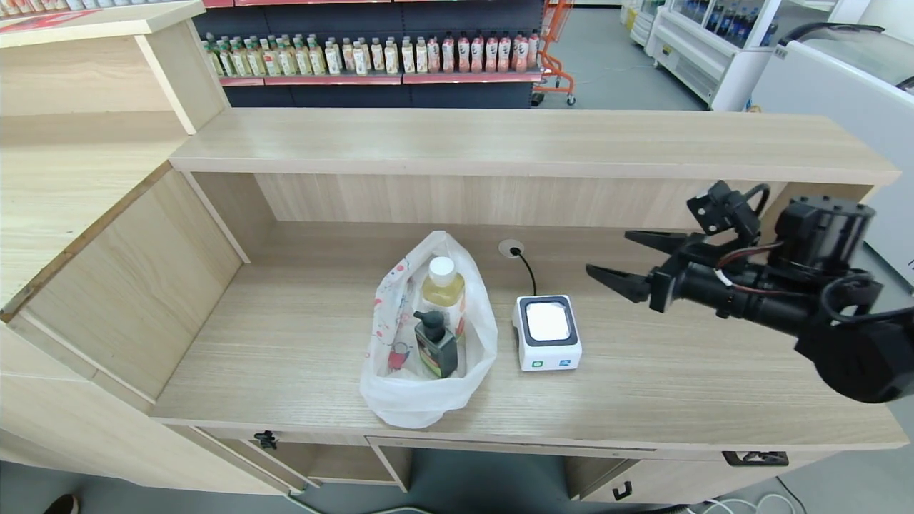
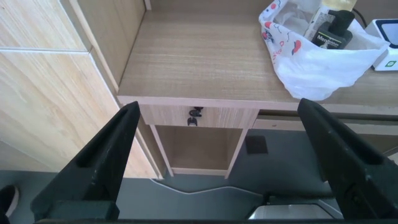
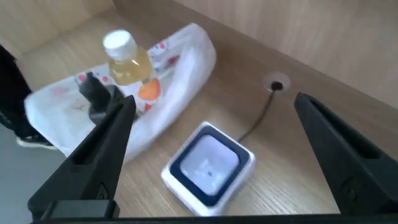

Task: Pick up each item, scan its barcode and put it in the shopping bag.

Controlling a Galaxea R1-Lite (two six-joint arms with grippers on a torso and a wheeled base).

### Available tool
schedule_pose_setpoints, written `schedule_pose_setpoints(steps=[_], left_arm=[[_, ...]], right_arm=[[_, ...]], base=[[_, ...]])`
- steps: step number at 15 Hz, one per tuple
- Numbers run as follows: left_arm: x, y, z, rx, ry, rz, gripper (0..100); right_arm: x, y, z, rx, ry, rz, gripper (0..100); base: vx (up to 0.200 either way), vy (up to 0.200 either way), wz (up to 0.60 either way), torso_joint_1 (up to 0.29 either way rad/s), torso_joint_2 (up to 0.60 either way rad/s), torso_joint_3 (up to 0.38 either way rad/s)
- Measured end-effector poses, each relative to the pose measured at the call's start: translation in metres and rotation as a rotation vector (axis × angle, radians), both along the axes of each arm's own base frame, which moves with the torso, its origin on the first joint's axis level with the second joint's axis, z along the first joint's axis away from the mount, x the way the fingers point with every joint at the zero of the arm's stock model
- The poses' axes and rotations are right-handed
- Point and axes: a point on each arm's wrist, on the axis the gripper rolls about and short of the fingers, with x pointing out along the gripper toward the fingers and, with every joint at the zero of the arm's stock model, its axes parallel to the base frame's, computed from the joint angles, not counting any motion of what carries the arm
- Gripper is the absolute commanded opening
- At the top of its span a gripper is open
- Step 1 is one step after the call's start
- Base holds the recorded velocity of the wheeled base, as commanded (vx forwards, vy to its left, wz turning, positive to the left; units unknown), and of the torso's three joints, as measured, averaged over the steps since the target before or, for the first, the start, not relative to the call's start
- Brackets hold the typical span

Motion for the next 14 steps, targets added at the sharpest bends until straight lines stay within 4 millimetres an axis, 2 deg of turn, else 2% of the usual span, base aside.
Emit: schedule_pose_setpoints(steps=[4,6,11,14], left_arm=[[0.000,0.000,0.000,0.000,0.000,0.000,100],[0.000,0.000,0.000,0.000,0.000,0.000,100],[0.000,0.000,0.000,0.000,0.000,0.000,100],[0.000,0.000,0.000,0.000,0.000,0.000,100]], right_arm=[[-0.056,-0.040,-0.019,-0.036,0.074,-0.215,100],[-0.086,-0.053,-0.025,-0.039,0.085,-0.272,100],[-0.170,-0.063,-0.053,-0.060,0.176,-0.378,100],[-0.210,-0.063,-0.061,-0.065,0.250,-0.426,100]], base=[[0.000,0.000,0.00,0.000,0.00,0.000],[0.000,0.000,0.00,0.000,0.00,0.000],[0.000,0.000,0.00,0.000,0.00,0.000],[0.000,0.000,0.00,0.000,0.00,0.000]])
